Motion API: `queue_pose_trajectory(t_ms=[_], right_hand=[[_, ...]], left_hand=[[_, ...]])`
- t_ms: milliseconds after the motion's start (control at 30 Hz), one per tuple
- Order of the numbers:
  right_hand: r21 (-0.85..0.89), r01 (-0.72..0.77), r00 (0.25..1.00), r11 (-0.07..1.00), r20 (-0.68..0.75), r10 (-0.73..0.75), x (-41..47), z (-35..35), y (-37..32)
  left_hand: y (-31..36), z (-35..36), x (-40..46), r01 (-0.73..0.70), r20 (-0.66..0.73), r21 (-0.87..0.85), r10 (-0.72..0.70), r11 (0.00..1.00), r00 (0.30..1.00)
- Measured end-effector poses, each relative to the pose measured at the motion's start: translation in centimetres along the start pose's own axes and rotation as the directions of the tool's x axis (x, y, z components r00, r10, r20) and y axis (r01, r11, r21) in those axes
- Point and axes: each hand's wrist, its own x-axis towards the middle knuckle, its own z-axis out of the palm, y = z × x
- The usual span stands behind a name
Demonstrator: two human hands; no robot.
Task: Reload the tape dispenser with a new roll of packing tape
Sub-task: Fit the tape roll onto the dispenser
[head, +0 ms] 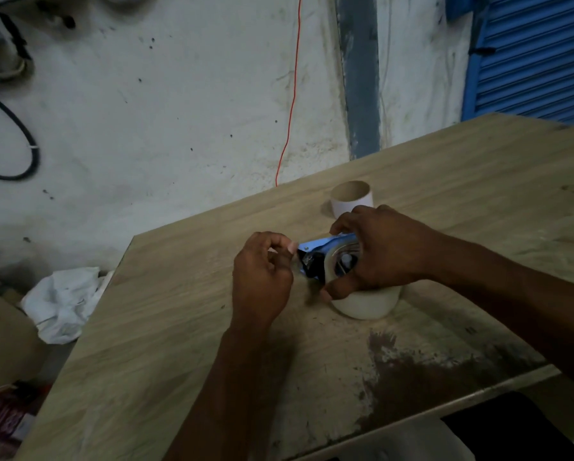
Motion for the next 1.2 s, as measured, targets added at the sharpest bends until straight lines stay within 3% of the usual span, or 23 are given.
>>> queue_pose_trajectory(t_ms=[233, 433, 667, 900, 1067, 1200], right_hand=[[0.020, 0.004, 1.000, 1.000, 0.012, -0.004, 0.2, -0.2, 0.0], [0.034, 0.000, 1.000, 0.999, 0.006, -0.001, 0.2, 0.0, 0.4], [0.005, 0.005, 1.000, 1.000, 0.005, -0.005, 0.4, 0.2, 0.4], [0.034, 0.004, 0.999, 0.999, -0.049, -0.002, 0.1, 0.6, 0.9], [0.041, -0.003, 0.998, 0.999, -0.068, 0.006, 0.3, 0.6, 1.0], [0.018, 0.007, 0.998, 1.000, -0.064, -0.006, 0.2, 0.5, 0.7]], left_hand=[[0.2, -0.4, -0.2, -0.144, 0.141, -0.002, 0.143, 0.990, 0.980], [0.2, 0.5, 0.4, -0.073, 0.126, -0.056, 0.079, 0.996, 0.989], [0.9, 2.2, -0.1, -0.071, 0.022, 0.167, 0.068, 0.983, 0.997], [1.5, 3.5, -0.7, 0.020, -0.114, 0.253, 0.009, 0.967, 0.993], [1.2, 3.1, -1.9, -0.030, -0.116, 0.307, 0.069, 0.951, 0.991], [1.9, 3.2, -2.3, 0.060, -0.124, 0.350, -0.017, 0.935, 0.992]])
